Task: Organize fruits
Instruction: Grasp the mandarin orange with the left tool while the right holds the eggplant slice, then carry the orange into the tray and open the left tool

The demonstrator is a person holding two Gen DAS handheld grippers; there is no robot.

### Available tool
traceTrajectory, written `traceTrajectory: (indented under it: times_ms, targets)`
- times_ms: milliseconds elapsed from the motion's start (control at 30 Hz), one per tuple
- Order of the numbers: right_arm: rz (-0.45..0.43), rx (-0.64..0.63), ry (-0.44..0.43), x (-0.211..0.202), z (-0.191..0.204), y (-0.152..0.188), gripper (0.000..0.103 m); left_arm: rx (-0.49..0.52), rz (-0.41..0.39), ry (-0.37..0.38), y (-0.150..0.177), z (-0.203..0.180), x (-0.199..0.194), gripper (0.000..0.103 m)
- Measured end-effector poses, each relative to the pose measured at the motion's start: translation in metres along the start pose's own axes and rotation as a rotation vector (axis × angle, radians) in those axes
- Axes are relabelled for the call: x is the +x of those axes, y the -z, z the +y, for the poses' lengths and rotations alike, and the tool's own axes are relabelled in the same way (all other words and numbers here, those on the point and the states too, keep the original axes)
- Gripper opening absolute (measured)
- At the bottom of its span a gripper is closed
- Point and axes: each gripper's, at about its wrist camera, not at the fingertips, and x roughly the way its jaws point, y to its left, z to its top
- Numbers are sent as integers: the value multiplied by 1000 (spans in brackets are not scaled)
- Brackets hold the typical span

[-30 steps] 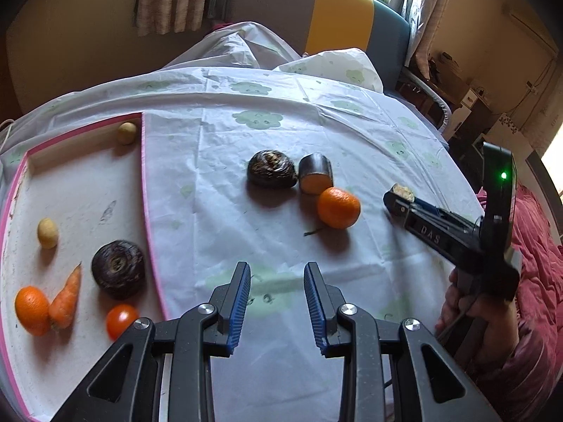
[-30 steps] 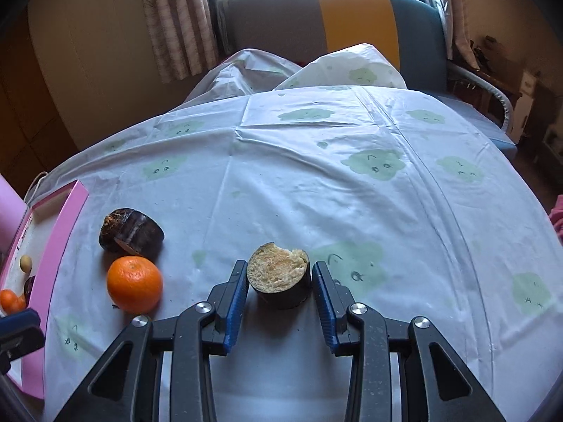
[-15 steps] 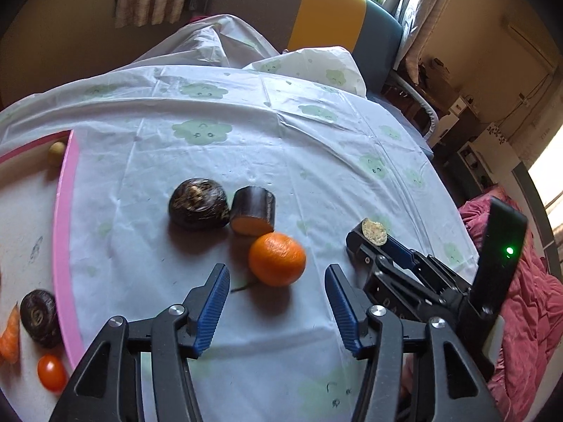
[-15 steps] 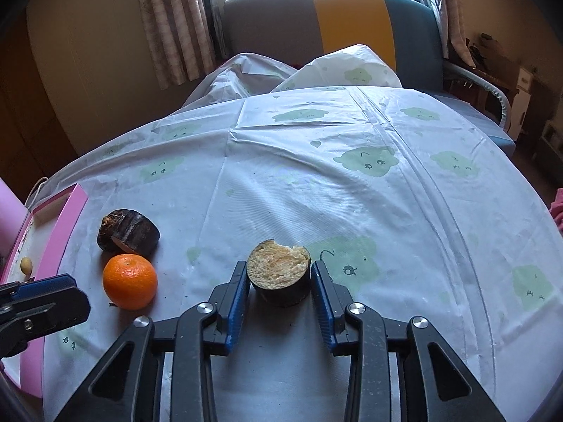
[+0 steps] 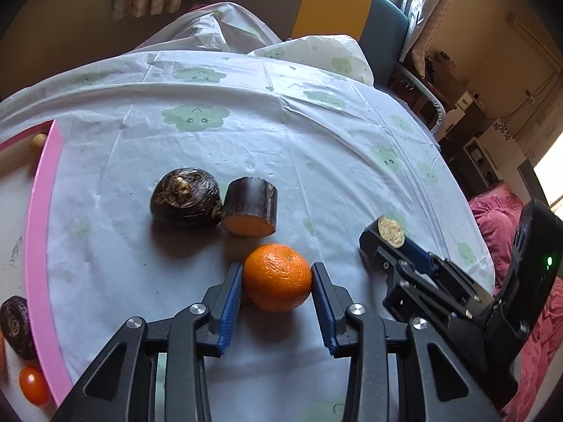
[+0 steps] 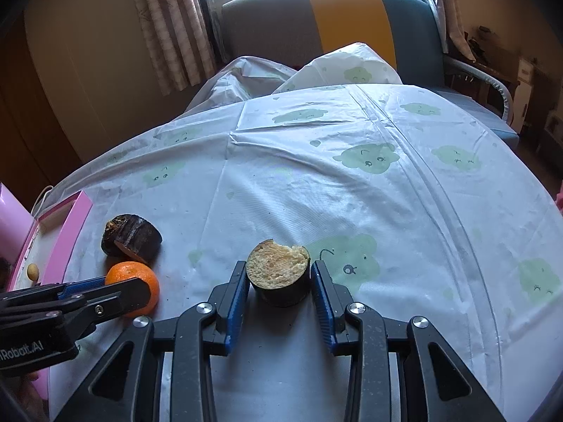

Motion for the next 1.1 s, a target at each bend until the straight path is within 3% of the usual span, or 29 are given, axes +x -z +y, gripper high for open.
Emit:
traceTrajectory:
  times_ms: [267,1100]
  targets:
    - [-1,-22,25,0,5,1,36,40,-47,-93,21,8,-31,39]
    - [9,-103,126,2,19,3,34,-84,-205,-178,49,80,-120,39]
